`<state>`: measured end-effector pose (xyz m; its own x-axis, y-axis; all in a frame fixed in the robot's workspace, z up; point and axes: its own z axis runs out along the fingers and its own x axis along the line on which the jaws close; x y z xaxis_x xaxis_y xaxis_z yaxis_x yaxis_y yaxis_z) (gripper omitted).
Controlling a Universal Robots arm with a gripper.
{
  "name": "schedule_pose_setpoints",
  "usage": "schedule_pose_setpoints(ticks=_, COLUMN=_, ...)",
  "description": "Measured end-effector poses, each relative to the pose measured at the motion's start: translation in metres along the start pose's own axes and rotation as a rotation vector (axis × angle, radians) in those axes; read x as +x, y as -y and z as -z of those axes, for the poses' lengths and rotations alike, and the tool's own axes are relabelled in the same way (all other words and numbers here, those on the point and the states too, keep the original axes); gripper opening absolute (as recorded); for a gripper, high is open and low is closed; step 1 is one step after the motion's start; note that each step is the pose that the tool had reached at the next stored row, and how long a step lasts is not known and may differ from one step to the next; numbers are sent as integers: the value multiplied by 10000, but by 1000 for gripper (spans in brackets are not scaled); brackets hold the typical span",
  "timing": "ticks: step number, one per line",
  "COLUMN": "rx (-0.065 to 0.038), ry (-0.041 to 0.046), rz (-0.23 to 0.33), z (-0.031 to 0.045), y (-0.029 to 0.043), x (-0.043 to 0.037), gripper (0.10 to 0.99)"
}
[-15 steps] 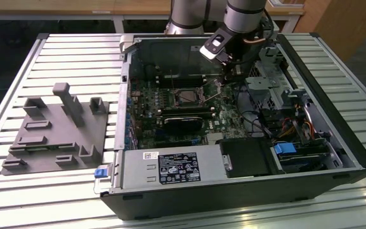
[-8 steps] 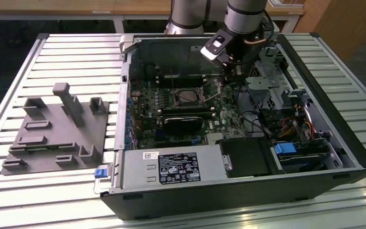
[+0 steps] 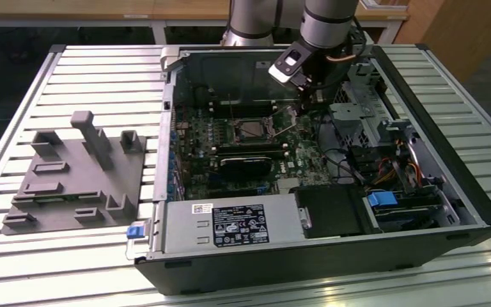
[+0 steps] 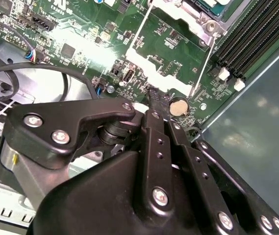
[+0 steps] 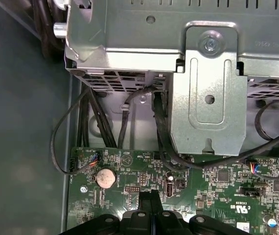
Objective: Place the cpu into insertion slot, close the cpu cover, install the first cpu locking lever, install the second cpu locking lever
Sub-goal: 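Close the cpu cover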
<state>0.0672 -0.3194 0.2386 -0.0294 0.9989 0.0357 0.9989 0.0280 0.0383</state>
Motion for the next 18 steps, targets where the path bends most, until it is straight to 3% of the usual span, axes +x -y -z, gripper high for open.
schedule_pose_setpoints(ticks=10, rx=0, ry=-1, rz=-1, z=0, y=132, x=3, gripper=106)
schedule_pose_setpoints(ticks=18, rx=0, ry=-1, rz=0, z=2, y=183, x=5, gripper=106)
